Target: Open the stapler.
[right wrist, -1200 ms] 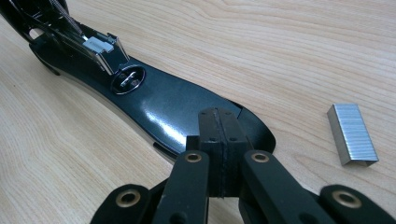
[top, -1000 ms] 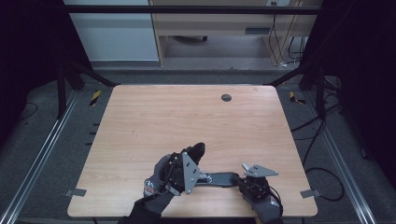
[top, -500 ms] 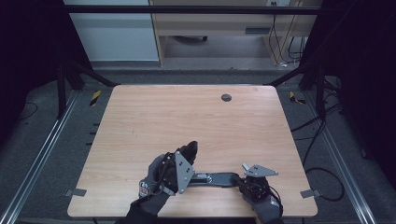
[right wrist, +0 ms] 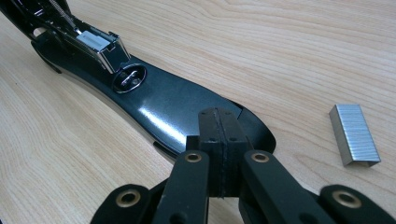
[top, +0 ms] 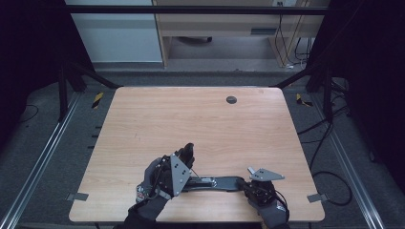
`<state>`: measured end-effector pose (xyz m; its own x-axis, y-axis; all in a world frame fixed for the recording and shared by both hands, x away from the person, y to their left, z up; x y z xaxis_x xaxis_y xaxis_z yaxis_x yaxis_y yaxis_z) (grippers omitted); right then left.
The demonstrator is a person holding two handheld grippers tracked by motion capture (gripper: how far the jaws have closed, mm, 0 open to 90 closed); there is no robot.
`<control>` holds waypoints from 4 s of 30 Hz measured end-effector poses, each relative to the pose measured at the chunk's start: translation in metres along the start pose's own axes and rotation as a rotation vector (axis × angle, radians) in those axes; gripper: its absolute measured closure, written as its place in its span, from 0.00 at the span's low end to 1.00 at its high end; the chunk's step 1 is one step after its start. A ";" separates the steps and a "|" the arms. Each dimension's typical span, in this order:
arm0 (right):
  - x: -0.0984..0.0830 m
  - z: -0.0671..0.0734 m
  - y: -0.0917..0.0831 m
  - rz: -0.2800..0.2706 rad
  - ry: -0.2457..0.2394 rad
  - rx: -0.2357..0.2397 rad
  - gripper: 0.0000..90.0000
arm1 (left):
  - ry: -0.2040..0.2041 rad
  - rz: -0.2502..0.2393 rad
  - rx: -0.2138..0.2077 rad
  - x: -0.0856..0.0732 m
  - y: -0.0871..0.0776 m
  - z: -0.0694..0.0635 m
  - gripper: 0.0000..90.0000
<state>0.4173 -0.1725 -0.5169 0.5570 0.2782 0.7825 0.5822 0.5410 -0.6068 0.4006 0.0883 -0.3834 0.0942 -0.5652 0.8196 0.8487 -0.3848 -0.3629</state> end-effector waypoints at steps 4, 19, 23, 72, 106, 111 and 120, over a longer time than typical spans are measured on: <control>0.000 0.000 0.000 0.001 0.002 0.000 1.00 | -0.012 -0.001 -0.001 -0.002 -0.001 0.003 0.63; 0.000 0.001 0.000 0.002 0.002 0.005 1.00 | -0.048 0.001 0.005 -0.007 -0.007 0.012 0.62; 0.000 0.000 0.000 0.001 0.002 0.003 1.00 | -0.055 0.007 0.016 -0.009 -0.009 0.017 0.62; 0.000 0.000 0.000 0.005 -0.008 0.013 1.00 | -0.190 -0.006 0.017 -0.049 -0.029 0.057 0.54; 0.001 -0.001 0.000 0.007 -0.001 0.018 1.00 | -0.354 -0.005 0.043 -0.084 -0.036 0.075 0.51; 0.001 -0.001 0.000 0.006 -0.002 0.018 1.00 | -0.346 -0.014 0.046 -0.087 -0.037 0.075 0.49; 0.000 -0.001 0.000 0.005 -0.003 0.015 1.00 | -0.332 -0.016 0.059 -0.089 -0.039 0.074 0.47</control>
<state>0.4179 -0.1728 -0.5166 0.5578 0.2835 0.7800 0.5704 0.5518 -0.6084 0.3981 0.2073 -0.4092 0.2370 -0.2872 0.9281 0.8793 -0.3428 -0.3307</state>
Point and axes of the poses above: each handheld gripper's, and its own axes: y roughly forward along the jaws, x roughly out of its top, z roughly to its left, the point moved 3 cm from there along y, roughly forward along the jaws
